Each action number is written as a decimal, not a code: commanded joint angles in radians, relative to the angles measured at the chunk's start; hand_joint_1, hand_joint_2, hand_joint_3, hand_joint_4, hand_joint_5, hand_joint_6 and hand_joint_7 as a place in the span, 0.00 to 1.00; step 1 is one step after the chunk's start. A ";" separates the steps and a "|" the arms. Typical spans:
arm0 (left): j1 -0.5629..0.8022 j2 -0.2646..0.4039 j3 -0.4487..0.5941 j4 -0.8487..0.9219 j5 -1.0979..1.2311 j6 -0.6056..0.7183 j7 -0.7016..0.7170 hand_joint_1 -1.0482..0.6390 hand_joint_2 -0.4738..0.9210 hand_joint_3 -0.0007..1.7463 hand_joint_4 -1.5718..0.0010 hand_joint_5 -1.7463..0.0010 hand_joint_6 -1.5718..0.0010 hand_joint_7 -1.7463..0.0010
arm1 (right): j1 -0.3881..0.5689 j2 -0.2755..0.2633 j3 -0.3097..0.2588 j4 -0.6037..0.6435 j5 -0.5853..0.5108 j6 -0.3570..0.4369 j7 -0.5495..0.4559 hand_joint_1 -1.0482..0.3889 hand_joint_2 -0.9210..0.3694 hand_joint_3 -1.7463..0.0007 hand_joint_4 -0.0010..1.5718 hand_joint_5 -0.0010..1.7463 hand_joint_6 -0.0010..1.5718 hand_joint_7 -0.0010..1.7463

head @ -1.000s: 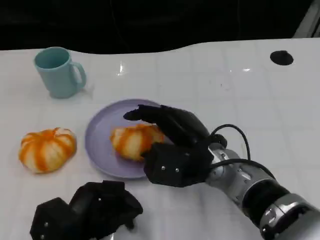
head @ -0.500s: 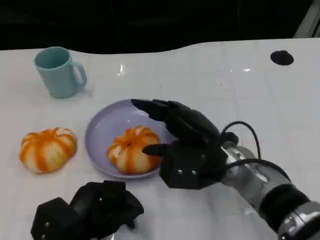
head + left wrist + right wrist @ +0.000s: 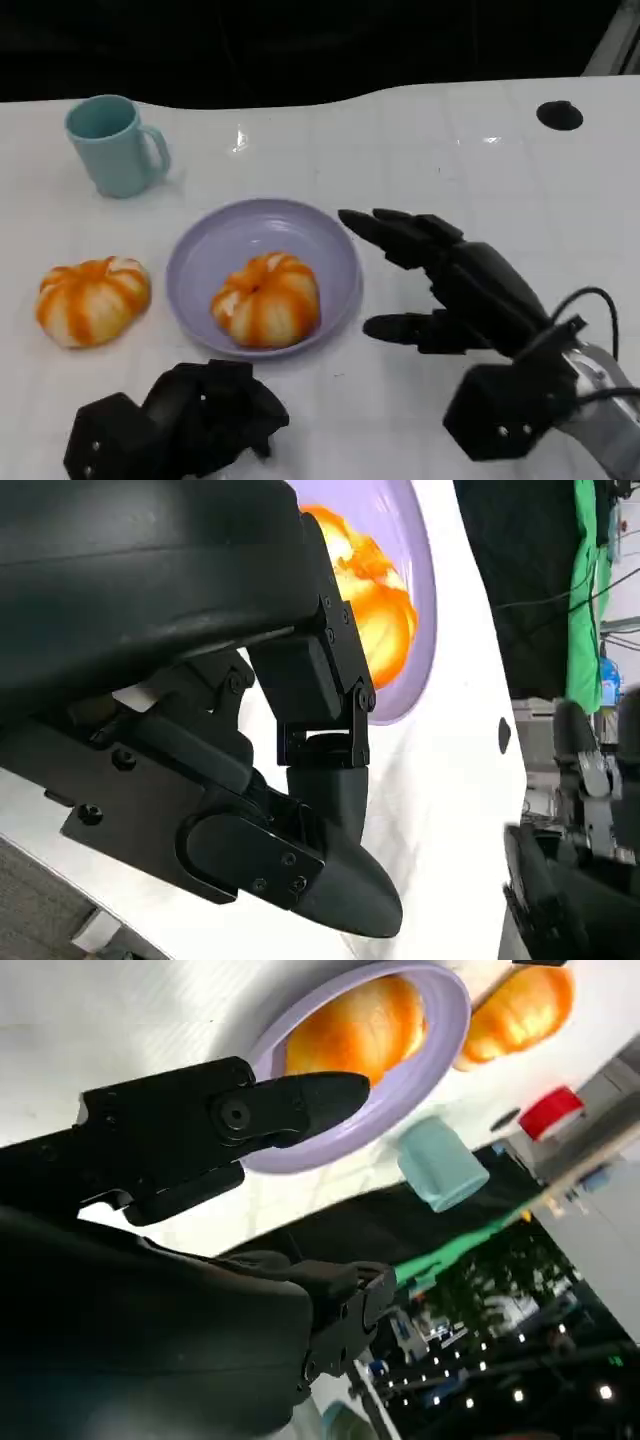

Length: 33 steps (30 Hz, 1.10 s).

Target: Grasp the bread from the table and place it into the plate.

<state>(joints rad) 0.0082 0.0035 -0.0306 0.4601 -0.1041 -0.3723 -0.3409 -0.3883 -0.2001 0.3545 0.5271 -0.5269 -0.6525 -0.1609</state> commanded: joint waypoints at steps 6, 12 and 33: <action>0.007 0.012 0.008 0.007 0.006 0.009 0.012 0.01 0.95 0.00 0.43 0.13 0.18 0.57 | 0.130 -0.052 -0.101 -0.007 0.032 -0.161 -0.112 0.44 0.00 0.95 0.27 0.38 0.39 0.11; 0.004 0.010 0.013 0.011 0.000 0.016 0.012 0.00 0.95 0.00 0.43 0.13 0.17 0.56 | 0.178 -0.063 -0.148 0.034 0.011 -0.263 -0.198 0.53 0.09 0.82 0.42 0.65 0.50 0.36; -0.014 0.018 0.020 0.021 0.001 0.012 0.010 0.00 0.95 0.00 0.44 0.14 0.18 0.57 | 0.354 -0.093 -0.220 -0.043 0.030 -0.248 -0.167 0.54 0.39 0.31 0.55 1.00 0.50 0.73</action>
<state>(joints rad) -0.0028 0.0034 -0.0251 0.4680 -0.1027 -0.3670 -0.3406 -0.0537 -0.2803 0.1447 0.5002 -0.4923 -0.9210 -0.3292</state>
